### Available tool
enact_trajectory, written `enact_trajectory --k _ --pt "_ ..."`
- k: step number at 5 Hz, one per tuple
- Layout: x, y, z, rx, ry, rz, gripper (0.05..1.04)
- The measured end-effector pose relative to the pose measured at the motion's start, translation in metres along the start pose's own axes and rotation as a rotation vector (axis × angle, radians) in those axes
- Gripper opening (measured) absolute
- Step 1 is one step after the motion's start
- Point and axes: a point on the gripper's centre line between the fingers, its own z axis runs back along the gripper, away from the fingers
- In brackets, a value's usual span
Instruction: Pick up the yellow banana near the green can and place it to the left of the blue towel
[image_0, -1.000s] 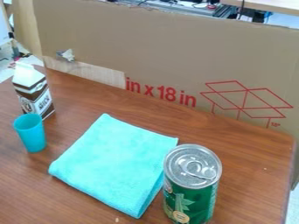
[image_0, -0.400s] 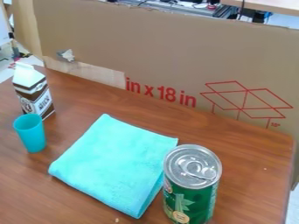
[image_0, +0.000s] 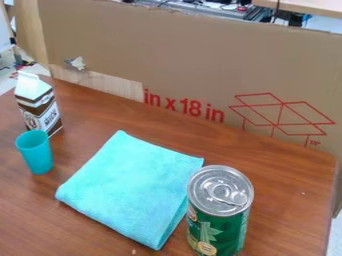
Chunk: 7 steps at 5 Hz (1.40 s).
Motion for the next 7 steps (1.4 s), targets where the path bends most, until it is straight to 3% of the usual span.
enact_trajectory --k 1,2,4,5,7 --pt "0.000 -0.005 0.000 -0.034 0.002 0.043 0.932" --pt "0.001 -0.017 0.023 -0.088 -0.015 0.100 1.009" --pt "-0.001 -0.035 0.112 -0.015 -0.109 0.106 1.003" --pt "-0.005 -0.080 0.123 -0.052 -0.074 -0.010 1.002" --pt "0.006 -0.182 0.120 -0.185 -0.047 -0.274 1.002"
